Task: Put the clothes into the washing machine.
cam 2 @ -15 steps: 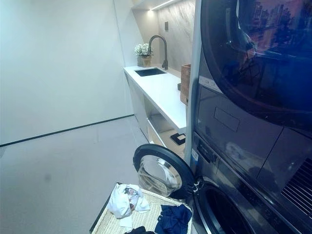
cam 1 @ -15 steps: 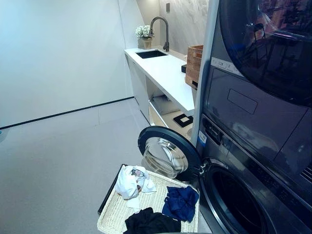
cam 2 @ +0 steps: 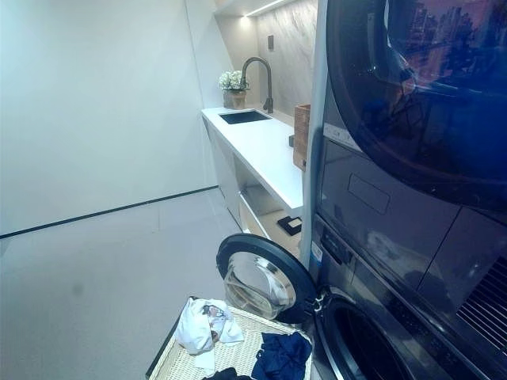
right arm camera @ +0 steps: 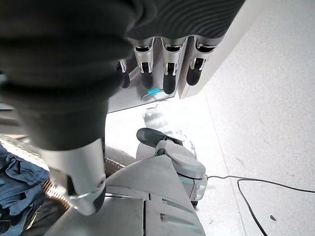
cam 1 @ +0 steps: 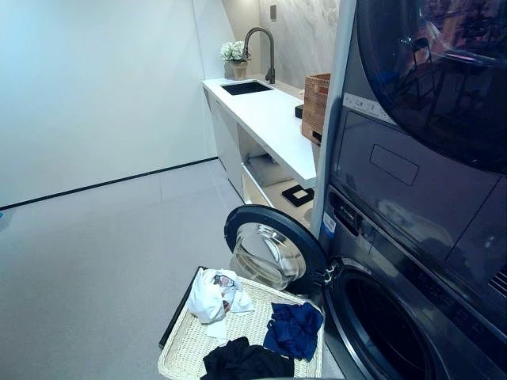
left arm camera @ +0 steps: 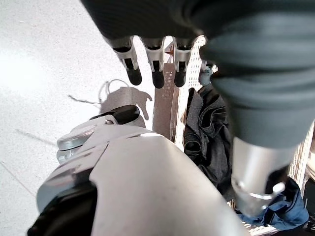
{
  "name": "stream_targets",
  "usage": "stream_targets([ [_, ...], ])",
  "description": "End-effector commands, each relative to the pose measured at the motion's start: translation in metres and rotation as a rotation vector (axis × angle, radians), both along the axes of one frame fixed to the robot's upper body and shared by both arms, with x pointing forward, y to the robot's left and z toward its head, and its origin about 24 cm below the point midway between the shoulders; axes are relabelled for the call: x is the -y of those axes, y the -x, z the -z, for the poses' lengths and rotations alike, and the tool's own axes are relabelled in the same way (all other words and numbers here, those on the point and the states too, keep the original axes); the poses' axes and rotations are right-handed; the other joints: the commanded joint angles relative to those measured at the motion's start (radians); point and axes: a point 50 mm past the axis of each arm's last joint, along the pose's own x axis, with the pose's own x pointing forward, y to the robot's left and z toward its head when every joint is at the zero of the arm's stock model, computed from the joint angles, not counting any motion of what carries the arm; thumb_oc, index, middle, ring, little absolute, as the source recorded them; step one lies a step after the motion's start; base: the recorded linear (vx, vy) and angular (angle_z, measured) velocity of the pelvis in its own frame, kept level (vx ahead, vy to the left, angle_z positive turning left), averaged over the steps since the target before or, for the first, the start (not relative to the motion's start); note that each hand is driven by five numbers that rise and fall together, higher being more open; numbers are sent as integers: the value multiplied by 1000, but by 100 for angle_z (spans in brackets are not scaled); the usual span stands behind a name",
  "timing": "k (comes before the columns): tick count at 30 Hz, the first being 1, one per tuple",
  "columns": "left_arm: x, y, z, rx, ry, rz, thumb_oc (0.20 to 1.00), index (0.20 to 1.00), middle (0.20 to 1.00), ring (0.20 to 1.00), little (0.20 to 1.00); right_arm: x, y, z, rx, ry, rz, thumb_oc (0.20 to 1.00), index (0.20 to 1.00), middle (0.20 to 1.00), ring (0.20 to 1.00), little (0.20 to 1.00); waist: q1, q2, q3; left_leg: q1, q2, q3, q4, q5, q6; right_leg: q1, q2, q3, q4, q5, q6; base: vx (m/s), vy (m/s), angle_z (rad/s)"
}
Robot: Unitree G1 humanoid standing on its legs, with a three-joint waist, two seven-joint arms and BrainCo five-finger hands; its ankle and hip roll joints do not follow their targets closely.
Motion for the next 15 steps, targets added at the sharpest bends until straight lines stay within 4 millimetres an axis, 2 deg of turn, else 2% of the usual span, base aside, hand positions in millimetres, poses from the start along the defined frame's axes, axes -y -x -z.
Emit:
stream_targets([
  [1,-11,-27,-7,35,-35,17,1000,1000,1000,1000,1000,-8,-20,0,31,-14,27,1000,1000,1000,1000,1000,30,-59,45,21,-43,-5,7,-6,71,25,-52,-3,11,16,7,0,0,0],
  [10,-12,-28,-7,41,-43,13,1000,1000,1000,1000,1000,-7,-20,-1,32,-13,32,1000,1000,1000,1000,1000,32,-59,48,20,-40,-7,7,-3,70,26,-52,-4,11,16,8,18,0,0],
  [11,-16,-33,-9,84,-71,-29,1000,1000,1000,1000,1000,-3,-23,-2,41,-8,31,1000,1000,1000,1000,1000,31,-60,58,18,-37,-6,7,1,67,24,-49,-4,11,17,8,110,24,1],
  [15,-33,-76,-30,348,-185,-168,1000,1000,1000,1000,1000,6,-52,-11,172,14,63,1000,1000,1000,1000,1000,37,-52,138,-46,-30,-15,7,27,69,-52,-49,7,28,29,3,24,42,1],
])
